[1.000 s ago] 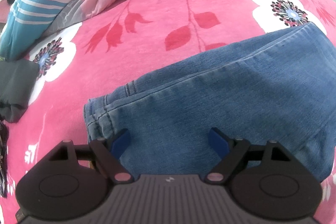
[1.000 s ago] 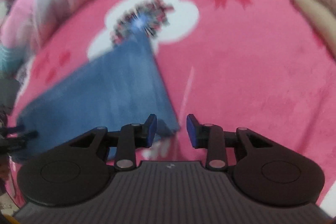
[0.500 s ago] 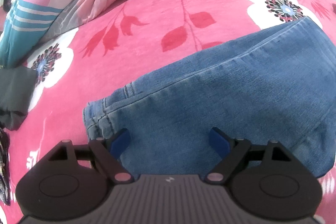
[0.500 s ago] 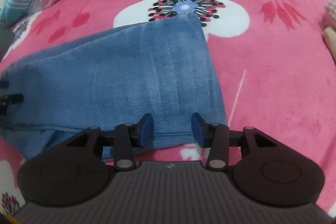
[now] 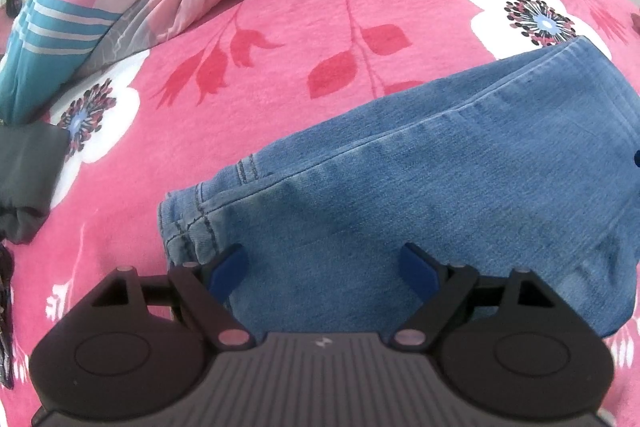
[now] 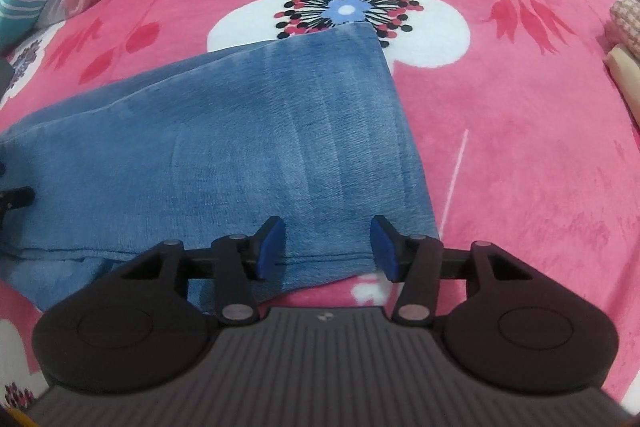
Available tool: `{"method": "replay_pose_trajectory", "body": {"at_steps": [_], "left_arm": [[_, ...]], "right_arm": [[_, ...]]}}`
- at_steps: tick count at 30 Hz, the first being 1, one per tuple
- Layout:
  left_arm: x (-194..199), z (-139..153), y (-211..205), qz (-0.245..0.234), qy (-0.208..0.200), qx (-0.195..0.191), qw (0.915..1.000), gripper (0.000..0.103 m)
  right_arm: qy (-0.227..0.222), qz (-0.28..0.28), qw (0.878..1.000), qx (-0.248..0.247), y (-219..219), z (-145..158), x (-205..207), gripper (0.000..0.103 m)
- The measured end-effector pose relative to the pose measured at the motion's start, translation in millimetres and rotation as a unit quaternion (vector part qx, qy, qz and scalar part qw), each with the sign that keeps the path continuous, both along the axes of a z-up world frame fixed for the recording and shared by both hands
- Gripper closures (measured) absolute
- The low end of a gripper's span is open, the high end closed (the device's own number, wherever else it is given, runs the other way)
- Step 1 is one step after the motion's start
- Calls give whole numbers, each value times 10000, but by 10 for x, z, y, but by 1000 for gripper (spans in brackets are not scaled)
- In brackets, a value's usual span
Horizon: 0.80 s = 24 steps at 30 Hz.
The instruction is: Fold clothes
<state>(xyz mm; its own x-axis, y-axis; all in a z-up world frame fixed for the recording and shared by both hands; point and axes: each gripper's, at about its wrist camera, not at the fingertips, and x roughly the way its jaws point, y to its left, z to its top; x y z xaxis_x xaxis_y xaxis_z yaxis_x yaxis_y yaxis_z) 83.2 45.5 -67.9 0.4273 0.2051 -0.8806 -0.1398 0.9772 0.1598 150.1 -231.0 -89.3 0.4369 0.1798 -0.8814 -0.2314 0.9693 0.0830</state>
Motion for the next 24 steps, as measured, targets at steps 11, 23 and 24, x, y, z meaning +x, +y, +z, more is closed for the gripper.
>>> {"method": "replay_pose_trajectory", "body": {"at_steps": [11, 23, 24], "left_arm": [[73, 36, 41, 268, 266, -162, 9992, 18], [239, 47, 24, 620, 747, -127, 9952, 17], [252, 42, 16, 635, 768, -105, 9950, 16]], "right_arm": [[74, -156, 9998, -16, 14, -7, 24, 50], [-395, 552, 9970, 367, 376, 393, 162, 32], [-372, 682, 9961, 420, 455, 365, 170, 32]]}}
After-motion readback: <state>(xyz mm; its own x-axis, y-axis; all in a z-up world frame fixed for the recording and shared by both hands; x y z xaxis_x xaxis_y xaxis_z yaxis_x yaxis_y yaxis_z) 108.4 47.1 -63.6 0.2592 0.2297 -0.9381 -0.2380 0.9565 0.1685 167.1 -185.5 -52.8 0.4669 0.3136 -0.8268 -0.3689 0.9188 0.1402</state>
